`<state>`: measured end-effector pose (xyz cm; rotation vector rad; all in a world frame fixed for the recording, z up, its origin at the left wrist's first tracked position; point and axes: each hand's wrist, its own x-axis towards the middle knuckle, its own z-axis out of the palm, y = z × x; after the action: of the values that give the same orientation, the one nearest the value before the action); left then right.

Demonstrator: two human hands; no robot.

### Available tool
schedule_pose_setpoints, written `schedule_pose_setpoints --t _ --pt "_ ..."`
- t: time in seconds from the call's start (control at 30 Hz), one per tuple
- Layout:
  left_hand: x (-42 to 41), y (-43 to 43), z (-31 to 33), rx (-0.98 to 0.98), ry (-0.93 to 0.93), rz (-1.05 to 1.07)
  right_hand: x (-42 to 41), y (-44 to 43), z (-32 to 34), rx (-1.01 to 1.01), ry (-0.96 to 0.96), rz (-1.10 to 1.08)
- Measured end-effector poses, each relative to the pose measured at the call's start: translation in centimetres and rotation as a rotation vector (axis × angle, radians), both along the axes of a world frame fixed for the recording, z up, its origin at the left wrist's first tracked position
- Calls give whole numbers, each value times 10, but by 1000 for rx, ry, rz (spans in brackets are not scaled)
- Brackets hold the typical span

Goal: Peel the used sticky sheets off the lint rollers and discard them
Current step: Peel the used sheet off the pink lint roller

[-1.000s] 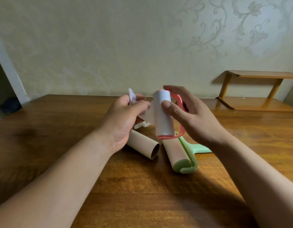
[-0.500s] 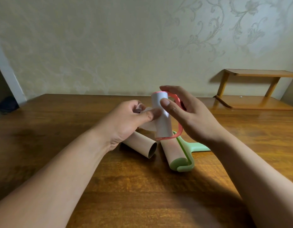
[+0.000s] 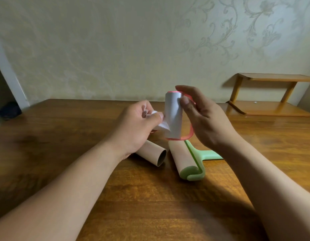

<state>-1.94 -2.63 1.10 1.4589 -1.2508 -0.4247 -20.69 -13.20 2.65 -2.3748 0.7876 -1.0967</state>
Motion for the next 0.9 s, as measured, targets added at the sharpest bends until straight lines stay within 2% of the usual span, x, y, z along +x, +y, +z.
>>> schedule_pose_setpoints --t 0.07,0.13,0.37,0.5,0.57,0.67,0.8,0.9 --pt "3 1 -1 -18 -172 -4 0 0 2 -194 65 -110" --pt "5 3 4 -1 -159 -93 -3 -1 5 -227 57 -141" --pt "13 5 8 19 5 -217 -11 -13 7 256 -265 233" --pt "11 6 7 91 24 -307 -12 -17 5 376 -295 282" --pt "10 5 7 56 56 -305 -14 -17 4 280 -271 225" --pt "14 6 11 8 121 -244 -21 -22 5 -6 -125 -22" --pt "20 7 11 6 160 -217 -27 -28 8 -113 -98 -218" --pt "17 4 8 -14 239 -258 -26 -28 6 -129 -117 -193"
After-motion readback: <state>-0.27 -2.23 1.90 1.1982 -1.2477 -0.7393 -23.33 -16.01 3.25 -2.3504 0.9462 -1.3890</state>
